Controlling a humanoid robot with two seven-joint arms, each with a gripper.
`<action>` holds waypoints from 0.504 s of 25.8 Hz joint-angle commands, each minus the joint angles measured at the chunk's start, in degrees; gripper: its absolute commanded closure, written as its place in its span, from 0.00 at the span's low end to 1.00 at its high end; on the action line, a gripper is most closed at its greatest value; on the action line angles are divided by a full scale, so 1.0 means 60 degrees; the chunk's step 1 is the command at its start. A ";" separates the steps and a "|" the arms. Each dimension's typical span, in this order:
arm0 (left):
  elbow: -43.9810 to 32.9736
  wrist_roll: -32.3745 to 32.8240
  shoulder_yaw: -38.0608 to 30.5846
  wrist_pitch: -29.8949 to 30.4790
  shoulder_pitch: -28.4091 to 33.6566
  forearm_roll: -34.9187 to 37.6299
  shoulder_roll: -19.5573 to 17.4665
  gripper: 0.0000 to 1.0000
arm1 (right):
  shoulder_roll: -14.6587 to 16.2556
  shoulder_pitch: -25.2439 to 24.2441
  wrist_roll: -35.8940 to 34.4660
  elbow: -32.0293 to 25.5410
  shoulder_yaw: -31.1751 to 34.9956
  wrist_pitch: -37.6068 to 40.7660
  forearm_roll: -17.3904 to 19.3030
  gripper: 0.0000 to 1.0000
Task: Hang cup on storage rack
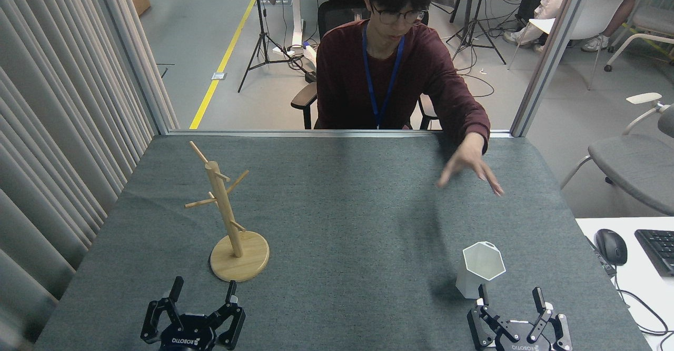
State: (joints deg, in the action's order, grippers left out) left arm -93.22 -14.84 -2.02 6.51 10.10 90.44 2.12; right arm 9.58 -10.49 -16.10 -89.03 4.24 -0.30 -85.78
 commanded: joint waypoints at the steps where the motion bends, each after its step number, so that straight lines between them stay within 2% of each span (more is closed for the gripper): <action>1: 0.0039 -0.0002 0.0000 -0.0002 -0.0014 0.0000 0.0013 0.00 | -0.0001 -0.0009 0.0002 0.0000 0.0026 0.0005 0.0000 0.01; 7: 0.0420 -0.0031 0.0000 -0.0060 -0.0057 -0.0015 0.0028 0.00 | 0.0014 0.0108 0.0032 0.0249 -0.0018 -0.0009 -0.0029 0.01; 13: 0.0449 -0.0046 -0.0015 -0.0075 -0.0057 -0.0015 0.0072 0.00 | 0.0014 0.1046 0.0032 0.1596 -0.0106 0.0035 -0.0014 0.01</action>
State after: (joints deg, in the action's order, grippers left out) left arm -90.64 -15.07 -2.09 6.06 9.76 90.36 2.47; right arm 9.68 -6.46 -16.06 -82.62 3.73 -0.19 -85.93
